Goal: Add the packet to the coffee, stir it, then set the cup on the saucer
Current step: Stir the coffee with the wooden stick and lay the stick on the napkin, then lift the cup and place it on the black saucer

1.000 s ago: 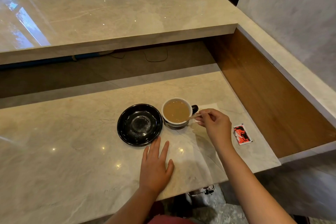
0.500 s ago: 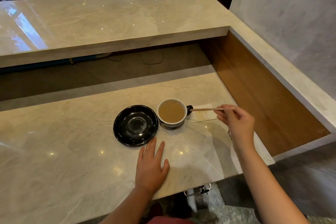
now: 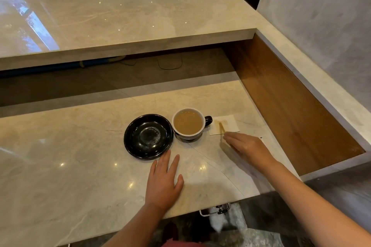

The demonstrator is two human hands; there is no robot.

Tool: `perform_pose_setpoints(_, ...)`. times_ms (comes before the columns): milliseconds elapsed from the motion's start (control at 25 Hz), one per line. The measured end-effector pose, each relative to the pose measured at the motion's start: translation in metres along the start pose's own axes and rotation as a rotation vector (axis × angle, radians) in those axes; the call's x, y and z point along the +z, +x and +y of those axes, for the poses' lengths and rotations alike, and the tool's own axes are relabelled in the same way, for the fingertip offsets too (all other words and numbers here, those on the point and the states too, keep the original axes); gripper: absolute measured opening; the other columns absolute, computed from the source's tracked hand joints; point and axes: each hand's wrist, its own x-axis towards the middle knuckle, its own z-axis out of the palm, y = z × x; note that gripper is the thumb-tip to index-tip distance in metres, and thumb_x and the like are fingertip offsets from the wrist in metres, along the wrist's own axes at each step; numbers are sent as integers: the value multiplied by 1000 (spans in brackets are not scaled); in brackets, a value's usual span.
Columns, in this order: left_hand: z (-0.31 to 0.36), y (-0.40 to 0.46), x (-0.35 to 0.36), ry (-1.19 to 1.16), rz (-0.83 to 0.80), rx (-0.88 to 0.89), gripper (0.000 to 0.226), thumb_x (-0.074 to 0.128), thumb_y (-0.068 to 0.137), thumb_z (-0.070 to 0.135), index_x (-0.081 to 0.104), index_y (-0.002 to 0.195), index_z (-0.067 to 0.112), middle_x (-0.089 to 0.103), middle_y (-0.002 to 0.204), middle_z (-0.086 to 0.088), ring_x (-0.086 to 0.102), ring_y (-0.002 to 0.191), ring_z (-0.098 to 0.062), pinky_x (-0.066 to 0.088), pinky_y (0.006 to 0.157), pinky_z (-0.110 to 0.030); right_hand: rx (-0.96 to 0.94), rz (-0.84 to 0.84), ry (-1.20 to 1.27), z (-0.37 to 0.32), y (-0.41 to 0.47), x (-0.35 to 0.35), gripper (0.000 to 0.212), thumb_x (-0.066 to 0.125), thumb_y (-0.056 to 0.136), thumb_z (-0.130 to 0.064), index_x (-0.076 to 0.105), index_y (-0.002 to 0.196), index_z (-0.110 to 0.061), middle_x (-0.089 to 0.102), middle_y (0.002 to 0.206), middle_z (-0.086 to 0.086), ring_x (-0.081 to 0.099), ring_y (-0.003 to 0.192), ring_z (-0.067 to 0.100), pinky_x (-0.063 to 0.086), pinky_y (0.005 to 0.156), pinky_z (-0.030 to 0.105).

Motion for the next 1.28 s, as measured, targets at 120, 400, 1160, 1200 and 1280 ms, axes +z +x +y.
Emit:
perform_pose_setpoints(120,0,0,0,6,0,-6,59,35,86,43,40,139,18,35,146,-13,26,134,-25,23,107,-45,-2,-65,-11,2,-13,5,30,63,83,-10,63,113,-5,70,112,12,70,95,26,60,77,36)
perform_pose_setpoints(400,-1,0,1,8,-6,-8,60,33,87,44,38,141,19,32,148,-12,24,135,-24,22,108,-44,-34,-292,-48,1,-31,9,38,46,89,-35,61,110,-7,65,117,9,68,89,24,60,64,38)
perform_pose_setpoints(1160,-29,-8,-4,47,-72,154,62,35,91,52,26,146,25,21,152,-8,16,138,-21,11,112,-36,214,-183,39,-75,56,-12,67,61,80,-48,35,138,-28,32,151,11,29,138,28,29,109,47)
perform_pose_setpoints(1200,-32,-10,-4,25,-75,172,62,35,91,52,24,146,26,19,153,-7,13,139,-20,9,111,-35,257,-263,44,-80,70,-11,76,62,78,-51,26,142,-31,20,156,9,18,143,28,22,113,49)
perform_pose_setpoints(1280,-36,-13,-6,-6,-75,188,62,36,92,52,23,147,26,16,154,-6,9,140,-19,8,110,-36,312,-387,20,-85,98,-7,86,63,75,-56,15,143,-34,4,159,6,4,145,27,14,115,51)
